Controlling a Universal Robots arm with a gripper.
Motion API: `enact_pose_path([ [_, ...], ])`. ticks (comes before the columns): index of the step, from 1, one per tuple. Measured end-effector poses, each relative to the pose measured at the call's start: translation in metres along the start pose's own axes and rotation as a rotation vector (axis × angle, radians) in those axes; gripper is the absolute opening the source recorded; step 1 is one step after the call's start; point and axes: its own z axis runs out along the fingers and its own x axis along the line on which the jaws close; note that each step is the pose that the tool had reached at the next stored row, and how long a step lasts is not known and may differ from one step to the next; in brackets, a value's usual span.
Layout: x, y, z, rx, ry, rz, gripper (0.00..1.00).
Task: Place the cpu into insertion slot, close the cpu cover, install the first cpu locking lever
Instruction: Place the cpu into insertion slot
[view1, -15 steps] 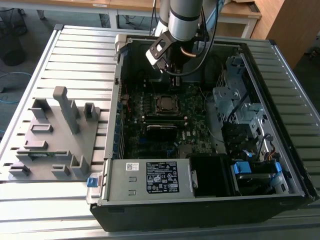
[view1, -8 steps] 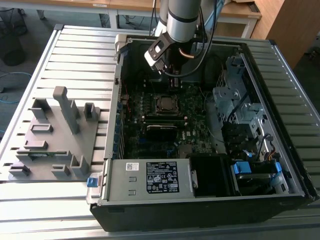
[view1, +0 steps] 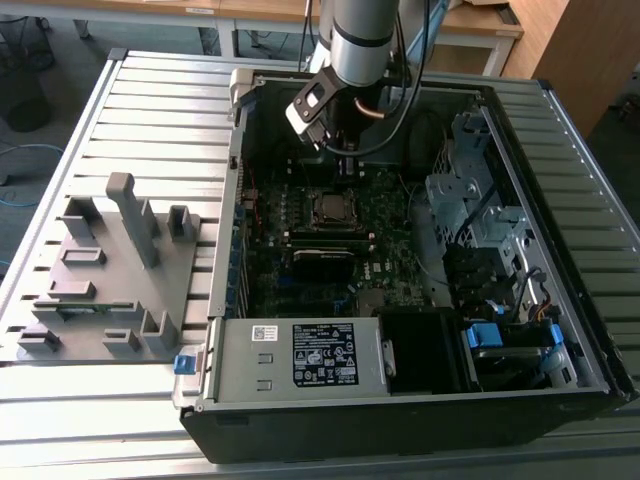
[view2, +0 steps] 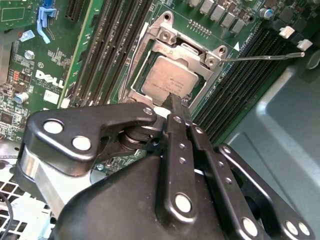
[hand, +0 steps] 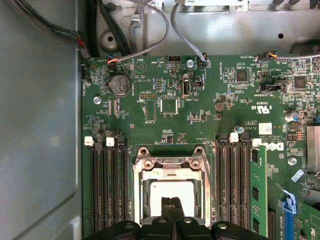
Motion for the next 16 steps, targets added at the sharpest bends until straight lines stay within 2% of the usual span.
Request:
enact_pose_path([
  [10, 0.0000, -0.0007, 0.0007, 0.0001, 0.0004, -0.006, 0.10],
  [16, -0.0001, -0.0008, 0.0007, 0.0017, 0.0001, -0.063, 0.10],
])
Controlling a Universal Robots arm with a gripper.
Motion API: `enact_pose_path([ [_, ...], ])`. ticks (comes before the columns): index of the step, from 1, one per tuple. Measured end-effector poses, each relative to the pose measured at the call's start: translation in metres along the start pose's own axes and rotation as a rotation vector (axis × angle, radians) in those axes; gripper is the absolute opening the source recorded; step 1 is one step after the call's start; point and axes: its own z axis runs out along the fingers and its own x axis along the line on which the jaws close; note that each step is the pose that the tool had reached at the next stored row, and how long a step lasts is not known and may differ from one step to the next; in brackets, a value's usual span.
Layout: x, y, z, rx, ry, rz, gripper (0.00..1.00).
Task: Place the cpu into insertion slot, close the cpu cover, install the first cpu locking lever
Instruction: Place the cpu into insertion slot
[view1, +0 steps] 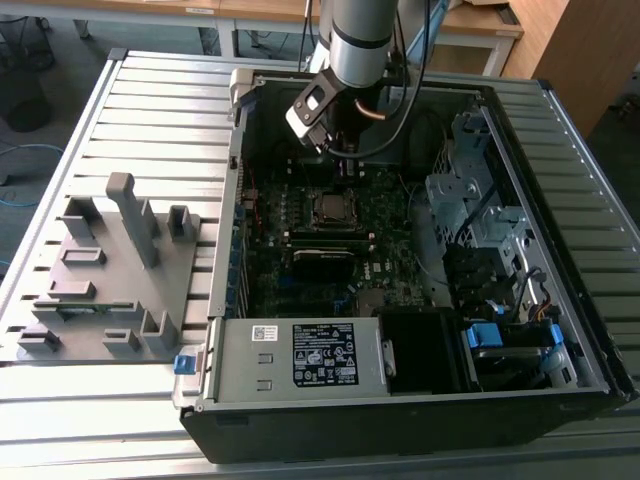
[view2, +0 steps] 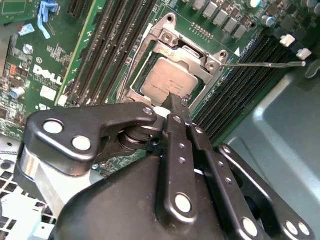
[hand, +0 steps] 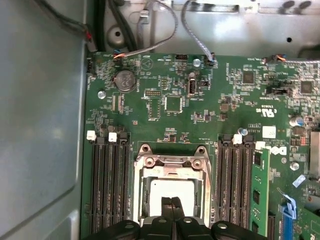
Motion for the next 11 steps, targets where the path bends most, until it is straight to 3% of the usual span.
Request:
enact_pose_path([
  [11, -0.0006, -0.0001, 0.0005, 0.0033, -0.0005, -0.134, 0.10],
])
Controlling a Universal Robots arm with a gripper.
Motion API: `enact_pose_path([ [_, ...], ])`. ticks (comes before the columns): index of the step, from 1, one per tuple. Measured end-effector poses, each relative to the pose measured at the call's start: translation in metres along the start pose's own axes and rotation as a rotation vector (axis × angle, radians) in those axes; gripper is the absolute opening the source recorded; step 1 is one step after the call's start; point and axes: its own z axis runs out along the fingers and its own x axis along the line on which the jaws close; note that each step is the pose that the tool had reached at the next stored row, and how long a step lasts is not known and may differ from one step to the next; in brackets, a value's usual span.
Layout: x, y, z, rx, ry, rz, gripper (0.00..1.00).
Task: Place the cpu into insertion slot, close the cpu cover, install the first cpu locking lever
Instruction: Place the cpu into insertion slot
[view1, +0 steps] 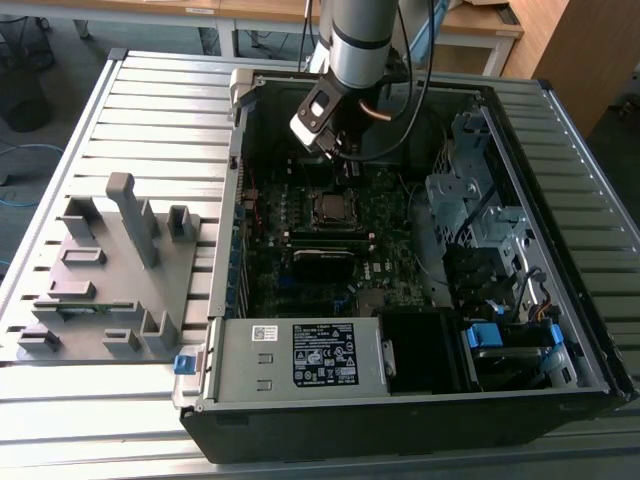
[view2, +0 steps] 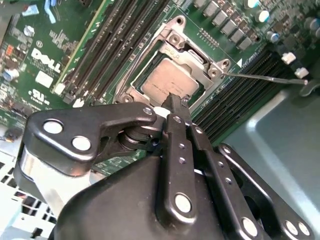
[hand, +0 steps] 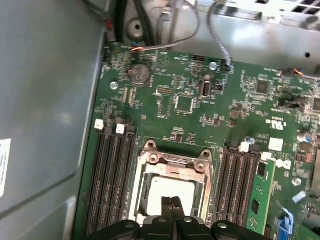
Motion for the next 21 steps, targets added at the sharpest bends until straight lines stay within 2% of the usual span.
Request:
enact_pose_path([
  [21, -0.0001, 0.0000, 0.0016, 0.0077, -0.0015, -0.292, 0.10],
])
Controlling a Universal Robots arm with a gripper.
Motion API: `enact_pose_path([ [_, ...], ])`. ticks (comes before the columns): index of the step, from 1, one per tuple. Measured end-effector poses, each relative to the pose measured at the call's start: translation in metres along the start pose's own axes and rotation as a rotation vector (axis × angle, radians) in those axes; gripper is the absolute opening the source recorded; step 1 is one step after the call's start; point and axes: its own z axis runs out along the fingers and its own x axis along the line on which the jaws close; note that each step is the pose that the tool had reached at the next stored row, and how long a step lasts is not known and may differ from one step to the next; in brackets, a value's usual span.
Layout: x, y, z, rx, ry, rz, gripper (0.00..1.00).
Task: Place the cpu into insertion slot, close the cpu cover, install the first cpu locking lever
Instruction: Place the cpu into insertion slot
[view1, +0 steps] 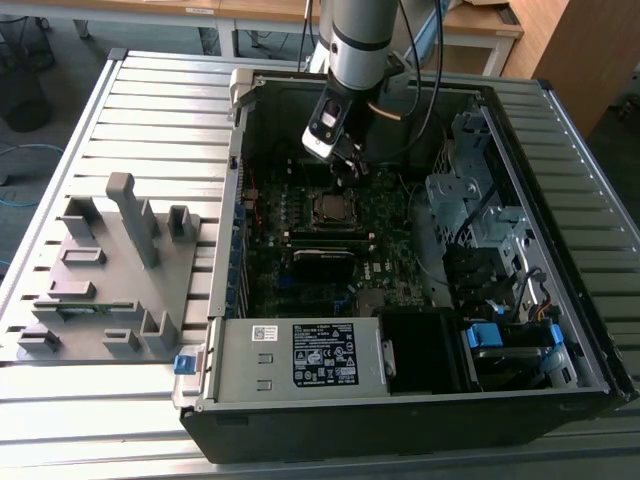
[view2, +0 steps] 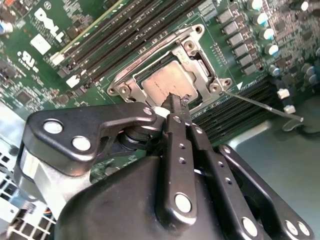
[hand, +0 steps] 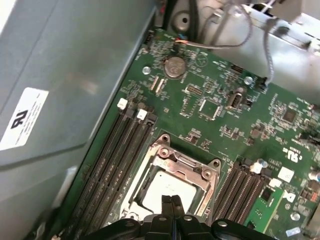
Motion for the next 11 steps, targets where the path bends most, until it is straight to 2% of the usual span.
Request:
enact_pose_path([
  [11, 0.0000, 0.0000, 0.0007, 0.0040, -0.0007, -0.155, 0.10],
])
